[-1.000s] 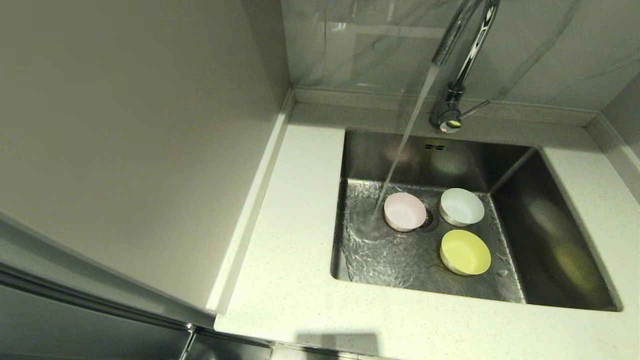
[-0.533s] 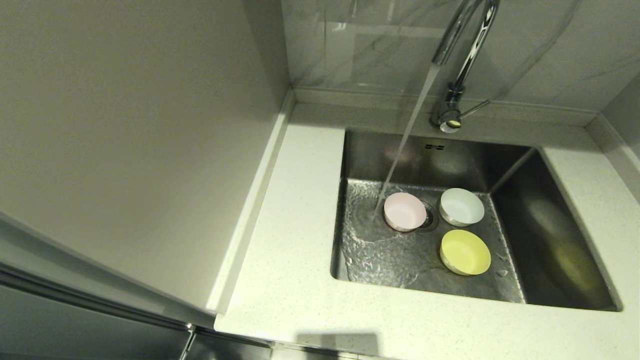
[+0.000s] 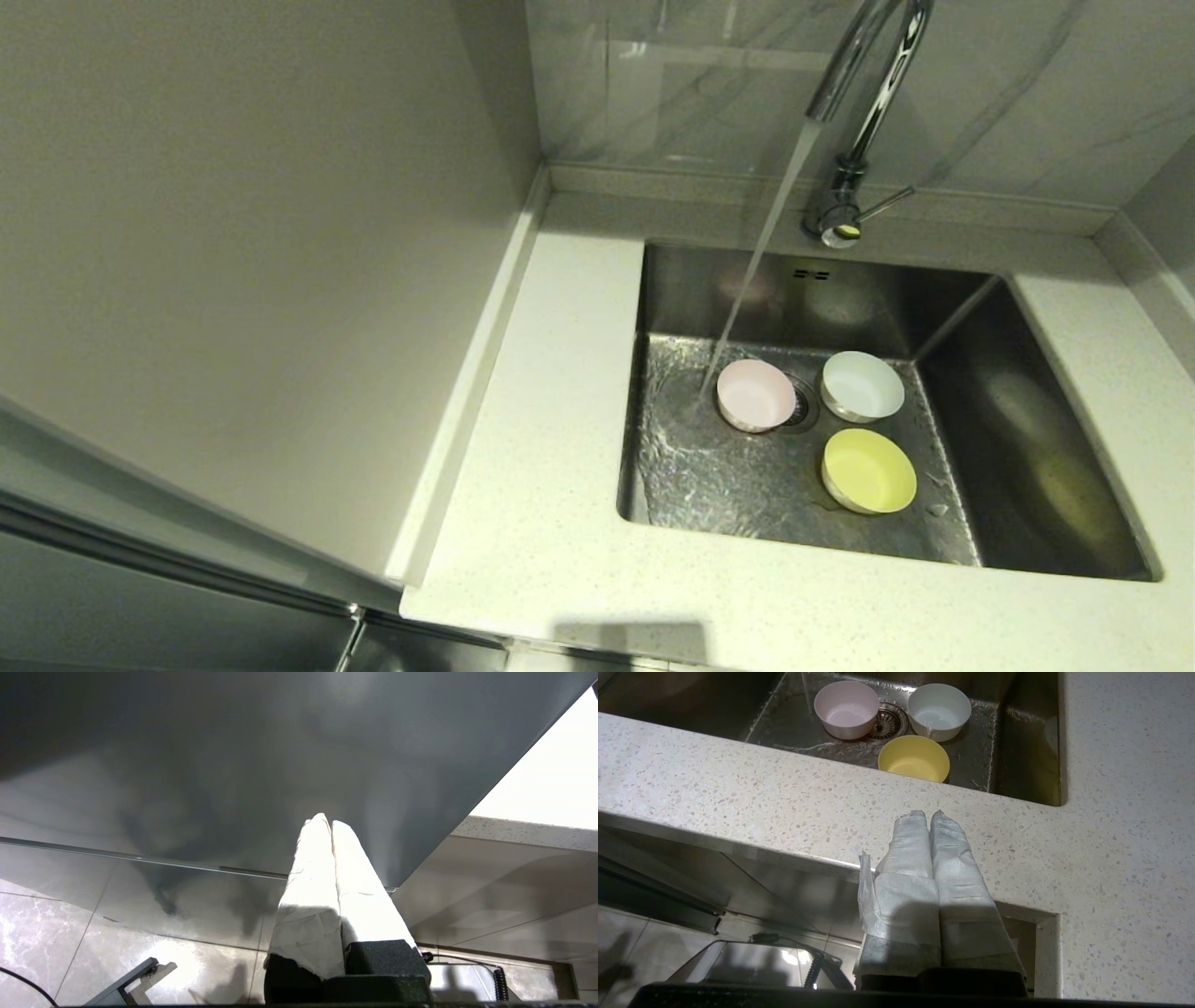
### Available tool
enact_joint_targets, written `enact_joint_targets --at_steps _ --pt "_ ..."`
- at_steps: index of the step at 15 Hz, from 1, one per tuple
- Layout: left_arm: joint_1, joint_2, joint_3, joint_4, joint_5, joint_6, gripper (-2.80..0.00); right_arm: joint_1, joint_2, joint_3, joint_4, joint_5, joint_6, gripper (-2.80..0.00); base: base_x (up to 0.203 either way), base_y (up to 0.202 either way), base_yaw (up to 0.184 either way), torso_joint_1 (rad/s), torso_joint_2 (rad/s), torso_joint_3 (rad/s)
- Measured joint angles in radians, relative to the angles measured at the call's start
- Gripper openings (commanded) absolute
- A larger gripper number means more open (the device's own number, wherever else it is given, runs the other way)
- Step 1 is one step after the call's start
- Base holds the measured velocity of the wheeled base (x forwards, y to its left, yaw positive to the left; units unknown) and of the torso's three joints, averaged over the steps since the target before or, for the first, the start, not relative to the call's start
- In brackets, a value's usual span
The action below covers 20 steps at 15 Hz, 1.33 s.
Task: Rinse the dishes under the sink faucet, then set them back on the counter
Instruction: Wait for the water to rinse the bowl
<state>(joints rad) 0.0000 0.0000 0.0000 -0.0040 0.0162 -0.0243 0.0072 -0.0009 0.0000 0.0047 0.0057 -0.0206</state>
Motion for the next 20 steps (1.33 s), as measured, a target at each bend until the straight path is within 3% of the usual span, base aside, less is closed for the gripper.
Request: enact_joint_targets --at_steps 20 --pt "0.0 0.0 0.0 0.0 0.0 0.0 -2.8 0.0 0.001 0.0 0.0 -0.001 0.0 -2.8 0.0 0.0 0.0 0.0 0.0 0.0"
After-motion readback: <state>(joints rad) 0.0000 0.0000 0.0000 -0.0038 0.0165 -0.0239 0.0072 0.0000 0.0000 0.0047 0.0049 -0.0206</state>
